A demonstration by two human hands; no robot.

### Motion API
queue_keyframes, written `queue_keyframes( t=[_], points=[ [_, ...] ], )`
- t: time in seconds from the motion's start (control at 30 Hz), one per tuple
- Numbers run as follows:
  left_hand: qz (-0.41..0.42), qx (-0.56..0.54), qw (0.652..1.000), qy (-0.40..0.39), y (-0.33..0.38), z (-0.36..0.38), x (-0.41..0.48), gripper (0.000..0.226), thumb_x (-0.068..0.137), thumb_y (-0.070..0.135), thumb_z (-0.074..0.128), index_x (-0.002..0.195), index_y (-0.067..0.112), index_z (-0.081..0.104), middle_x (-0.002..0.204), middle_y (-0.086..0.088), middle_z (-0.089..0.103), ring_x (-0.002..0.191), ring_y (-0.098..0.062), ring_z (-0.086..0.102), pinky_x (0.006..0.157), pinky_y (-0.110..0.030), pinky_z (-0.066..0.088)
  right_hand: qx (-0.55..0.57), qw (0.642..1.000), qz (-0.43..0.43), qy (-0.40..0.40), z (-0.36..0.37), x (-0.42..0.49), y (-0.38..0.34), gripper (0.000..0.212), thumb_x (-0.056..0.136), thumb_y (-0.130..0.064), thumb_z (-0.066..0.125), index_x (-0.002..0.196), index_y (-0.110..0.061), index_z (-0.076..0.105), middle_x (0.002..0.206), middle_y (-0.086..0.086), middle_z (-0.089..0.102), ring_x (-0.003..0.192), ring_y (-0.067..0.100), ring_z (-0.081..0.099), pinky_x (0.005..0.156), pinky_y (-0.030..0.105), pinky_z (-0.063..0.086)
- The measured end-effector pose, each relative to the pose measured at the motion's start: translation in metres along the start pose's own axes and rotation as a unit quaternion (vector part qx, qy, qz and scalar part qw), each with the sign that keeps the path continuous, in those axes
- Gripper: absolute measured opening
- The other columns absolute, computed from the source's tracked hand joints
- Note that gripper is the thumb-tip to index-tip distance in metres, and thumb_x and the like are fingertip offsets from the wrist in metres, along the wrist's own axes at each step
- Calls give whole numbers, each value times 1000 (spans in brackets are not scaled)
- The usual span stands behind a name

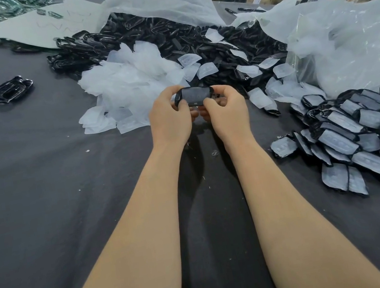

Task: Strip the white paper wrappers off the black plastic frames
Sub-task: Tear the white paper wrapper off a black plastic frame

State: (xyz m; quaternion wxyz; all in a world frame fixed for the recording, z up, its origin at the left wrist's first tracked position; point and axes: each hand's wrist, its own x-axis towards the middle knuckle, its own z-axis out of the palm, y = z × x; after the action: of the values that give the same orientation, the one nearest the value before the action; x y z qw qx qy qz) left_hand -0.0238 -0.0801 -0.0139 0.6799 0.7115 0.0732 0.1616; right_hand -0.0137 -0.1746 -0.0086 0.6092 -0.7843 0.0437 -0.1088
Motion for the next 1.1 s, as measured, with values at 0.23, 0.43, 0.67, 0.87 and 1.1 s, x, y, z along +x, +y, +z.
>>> queue_keyframes(
  t=[0.23,0.43,0.67,0.87,1.1],
  points=[
    [15,4,1000,-1,4,-2,-4,20,93,9,52,104,25,52,82,-2,65,55,3,64,59,-13,52,-1,1000,-4,4,-1,-1,0,25,86,-6,57,110,-13,57,90,12,70,86,27,68,88,50,53],
    [13,10,1000,5,3,-1,-3,20,95,7,52,101,26,51,80,-1,64,53,4,64,56,-11,51,12,1000,-9,5,-2,-2,-2,22,87,-10,57,108,-13,59,89,10,70,78,20,69,84,47,56],
    [25,44,999,6,3,-1,-3,20,94,7,51,96,28,50,73,6,60,52,4,63,60,-17,54,6,1000,-19,15,-1,-3,-4,10,91,-11,55,99,-16,55,91,13,69,76,19,68,85,47,55],
    [53,91,994,18,5,-1,-5,16,92,9,51,98,24,50,69,9,59,55,1,61,62,-19,52,-32,999,-30,14,-3,-5,-8,8,90,-13,56,95,-19,55,86,4,67,86,23,67,87,46,53],
    [51,51,997,-1,28,20,-15,16,92,13,55,100,19,42,76,-3,65,70,-22,68,71,-33,53,-75,994,-52,68,-34,-1,-25,6,90,-18,61,93,-16,56,89,5,65,89,26,66,88,42,52]
  ],
)
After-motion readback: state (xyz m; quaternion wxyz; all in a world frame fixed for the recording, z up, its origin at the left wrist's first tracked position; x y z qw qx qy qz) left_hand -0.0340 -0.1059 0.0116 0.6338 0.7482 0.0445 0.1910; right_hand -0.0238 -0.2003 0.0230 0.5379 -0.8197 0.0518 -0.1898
